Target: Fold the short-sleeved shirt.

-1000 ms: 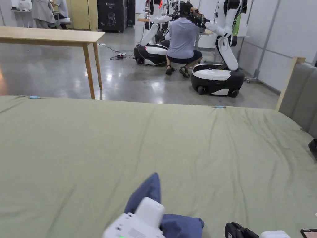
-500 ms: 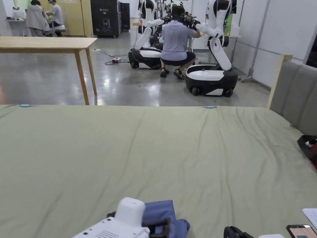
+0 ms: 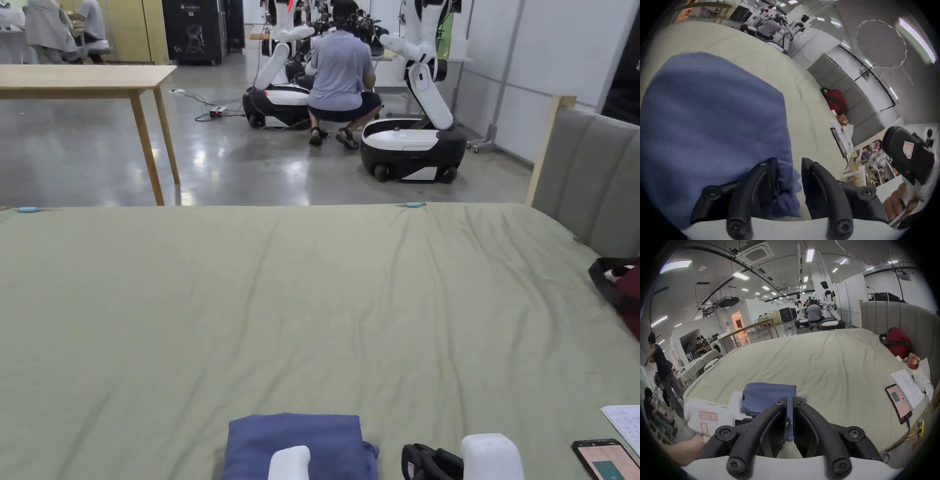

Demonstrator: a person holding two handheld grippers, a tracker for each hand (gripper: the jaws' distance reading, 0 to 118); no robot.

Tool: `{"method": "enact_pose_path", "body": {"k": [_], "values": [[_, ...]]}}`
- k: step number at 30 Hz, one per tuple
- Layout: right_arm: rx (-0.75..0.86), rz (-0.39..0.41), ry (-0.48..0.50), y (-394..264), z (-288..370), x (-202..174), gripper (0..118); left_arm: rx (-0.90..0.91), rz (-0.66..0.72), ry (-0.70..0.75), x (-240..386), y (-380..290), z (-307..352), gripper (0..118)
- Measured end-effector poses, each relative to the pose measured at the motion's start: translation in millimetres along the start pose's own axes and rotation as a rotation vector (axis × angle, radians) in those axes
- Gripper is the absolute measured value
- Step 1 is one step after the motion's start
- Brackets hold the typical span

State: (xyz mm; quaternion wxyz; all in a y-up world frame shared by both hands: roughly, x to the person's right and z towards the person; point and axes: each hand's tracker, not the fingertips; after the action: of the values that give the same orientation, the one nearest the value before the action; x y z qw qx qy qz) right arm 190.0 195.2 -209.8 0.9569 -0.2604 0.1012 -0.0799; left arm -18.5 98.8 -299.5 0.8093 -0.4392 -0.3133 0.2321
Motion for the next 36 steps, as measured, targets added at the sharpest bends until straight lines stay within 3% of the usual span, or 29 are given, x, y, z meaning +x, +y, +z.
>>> {"method": "enact_pose_path", "body": {"k": [8,9,10,11,12,14,17,19,21,22,23,24,26,28,31,36], "values": [[-0.164,-0.097,0.169,-2,-88,-8,9,0.212,-0.037,0.051,-17,11,116,34],[-0.193,-0.116,0.195,-6,-99,-8,9,0.235,-0.016,0.066,-29,13,130,39],[-0.223,-0.147,0.223,-11,-108,-6,9,0.251,0.003,0.089,-40,15,140,60],[-0.25,-0.17,0.235,-18,-116,-4,9,0.239,0.034,0.118,-54,16,147,89],[-0.267,-0.174,0.213,-24,-120,-2,9,0.234,0.059,0.135,-67,16,150,107],[-0.305,-0.148,0.144,-35,-125,1,9,0.211,0.15,0.103,-95,19,149,108],[-0.298,-0.187,0.148,-40,-123,10,9,0.138,0.317,0.004,-129,17,126,108],[-0.288,-0.214,0.165,-39,-119,13,9,0.092,0.423,-0.137,-143,13,102,107],[-0.287,-0.2,0.155,-38,-119,12,9,0.13,0.475,-0.367,-140,13,84,106],[-0.286,-0.192,0.154,-38,-119,11,9,0.089,0.528,-0.427,-136,16,70,98],[-0.283,-0.182,0.149,-38,-118,10,9,0.096,0.542,-0.375,-132,17,58,74],[-0.279,-0.173,0.144,-37,-116,9,9,0.109,0.519,-0.306,-127,18,52,28],[-0.265,-0.159,0.139,-36,-110,6,9,0.104,0.506,-0.105,-122,18,43,27],[-0.239,-0.142,0.145,-34,-101,1,9,0.117,0.521,-0.183,-125,17,55,27],[-0.212,-0.11,0.149,-30,-88,-10,9,0.143,0.398,-0.07,-120,23,87,27],[-0.198,-0.082,0.16,-26,-80,-39,9,0.221,0.343,0.052,-170,43,192,27]]}}
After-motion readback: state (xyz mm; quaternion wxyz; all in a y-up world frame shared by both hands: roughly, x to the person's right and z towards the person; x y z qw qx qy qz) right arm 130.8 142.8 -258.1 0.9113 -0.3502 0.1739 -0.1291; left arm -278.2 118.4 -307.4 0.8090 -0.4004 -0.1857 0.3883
